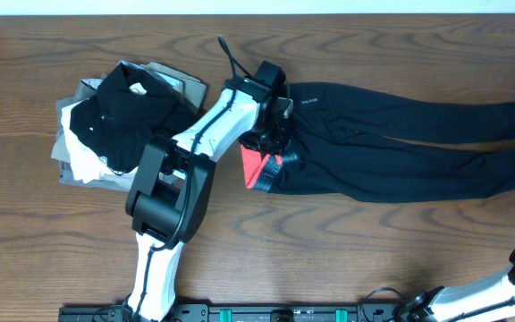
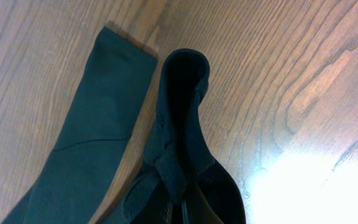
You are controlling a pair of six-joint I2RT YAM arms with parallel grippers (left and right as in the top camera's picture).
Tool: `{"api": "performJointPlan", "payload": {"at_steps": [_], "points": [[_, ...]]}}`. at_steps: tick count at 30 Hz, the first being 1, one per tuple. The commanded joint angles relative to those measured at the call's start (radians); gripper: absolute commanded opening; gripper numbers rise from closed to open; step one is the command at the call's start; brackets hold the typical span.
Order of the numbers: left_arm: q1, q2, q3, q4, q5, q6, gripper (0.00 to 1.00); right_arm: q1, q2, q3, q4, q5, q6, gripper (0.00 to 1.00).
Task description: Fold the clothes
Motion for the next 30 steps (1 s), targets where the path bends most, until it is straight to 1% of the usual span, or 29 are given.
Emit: {"api": "performJointPlan", "payload": {"at_steps": [1, 5, 11, 20, 21, 23, 24, 28, 30], "points": [[0.005, -0.005, 0.025, 0.016, 0.01, -0.002, 0.06, 0.01, -0.005, 0.007, 0.005, -0.001, 0.019, 0.04], [0.01, -0.008, 0.068, 0.046, 0.01, -0.002, 0.06, 0.01, -0.005, 0.007, 0.005, -0.001, 0.019, 0.04], [0.01, -0.007, 0.069, 0.177, 0.002, -0.002, 0.07, 0.01, -0.005, 0.007, 0.005, -0.001, 0.019, 0.03], [0.006, 0.014, 0.067, 0.248, 0.003, -0.002, 0.12, 0.013, -0.005, 0.007, 0.004, -0.001, 0.023, 0.03], [0.006, 0.019, 0.067, 0.247, 0.003, -0.002, 0.15, 0.012, -0.005, 0.007, 0.004, -0.001, 0.023, 0.03], [0.006, 0.031, 0.067, 0.238, 0.002, -0.002, 0.3, 0.012, -0.005, 0.007, 0.004, -0.001, 0.023, 0.03], [0.007, 0.033, 0.067, 0.225, 0.002, -0.001, 0.42, 0.012, -0.005, 0.007, 0.005, -0.002, 0.023, 0.03], [0.008, 0.034, 0.067, 0.2, -0.064, -0.001, 0.6, 0.012, -0.005, 0.007, 0.005, -0.002, 0.023, 0.03], [0.011, 0.031, 0.067, 0.198, -0.07, 0.003, 0.65, 0.012, -0.005, 0.007, 0.005, -0.002, 0.023, 0.03]]}}
